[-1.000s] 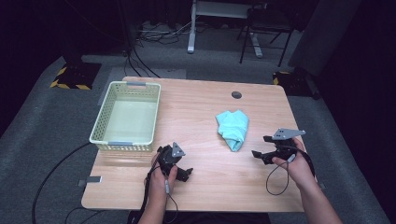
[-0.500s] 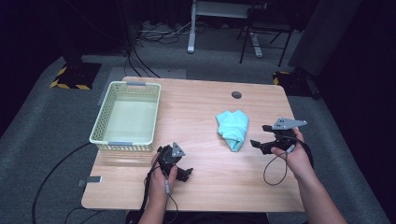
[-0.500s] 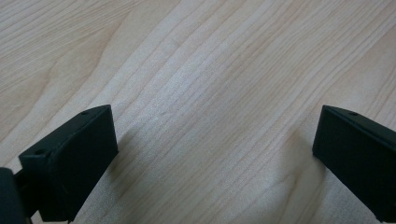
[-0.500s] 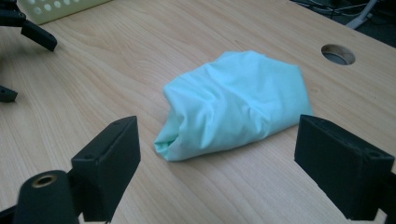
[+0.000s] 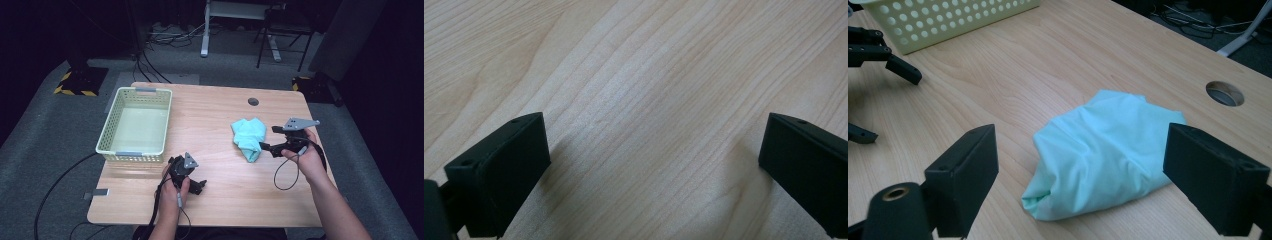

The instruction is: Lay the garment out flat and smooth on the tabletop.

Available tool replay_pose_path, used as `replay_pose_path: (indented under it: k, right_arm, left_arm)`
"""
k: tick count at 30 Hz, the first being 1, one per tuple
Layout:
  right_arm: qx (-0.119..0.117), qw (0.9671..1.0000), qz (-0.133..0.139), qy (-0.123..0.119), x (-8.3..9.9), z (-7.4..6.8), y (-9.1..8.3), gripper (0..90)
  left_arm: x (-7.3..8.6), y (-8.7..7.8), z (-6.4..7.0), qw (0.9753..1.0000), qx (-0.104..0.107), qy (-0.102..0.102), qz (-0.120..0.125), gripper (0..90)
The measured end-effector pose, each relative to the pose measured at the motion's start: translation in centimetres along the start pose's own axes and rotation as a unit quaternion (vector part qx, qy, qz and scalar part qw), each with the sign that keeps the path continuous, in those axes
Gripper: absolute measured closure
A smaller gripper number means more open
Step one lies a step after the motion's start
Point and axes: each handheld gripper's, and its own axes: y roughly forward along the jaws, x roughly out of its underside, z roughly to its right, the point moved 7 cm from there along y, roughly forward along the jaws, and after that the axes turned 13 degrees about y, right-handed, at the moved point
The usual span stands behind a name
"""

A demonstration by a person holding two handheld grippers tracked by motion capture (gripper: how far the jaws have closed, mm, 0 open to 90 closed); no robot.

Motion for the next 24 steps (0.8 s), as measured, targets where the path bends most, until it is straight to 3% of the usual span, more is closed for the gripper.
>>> replay_pose_path:
  k: [3,6,13,18,24]
  right_arm:
    - [-0.005,1.0,0.002,0.0,-0.3,-0.2,0.3,15.0]
    - [-0.033,0.9993,-0.001,0.02,-0.9,-0.5,1.0,15.0]
    - [-0.032,0.9993,-0.008,0.016,-1.6,-0.8,2.1,15.1]
    - [-0.028,0.9995,-0.014,0.006,-1.7,-1.2,3.8,16.1]
    - [-0.042,0.9988,-0.023,-0.006,-1.7,-2.0,5.6,21.1]
  left_arm:
    - [0.0,0.0,0.0,1.0,0.0,0.0,0.0,0.1]
    - [0.0,0.0,0.0,1.0,0.0,0.0,0.0,0.1]
    - [0.0,0.0,0.0,1.0,0.0,-0.001,0.0,0.1]
    - [0.0,0.0,0.0,1.0,0.0,-0.001,0.0,0.1]
    - [0.0,0.0,0.0,1.0,0.0,-0.001,0.0,0.1]
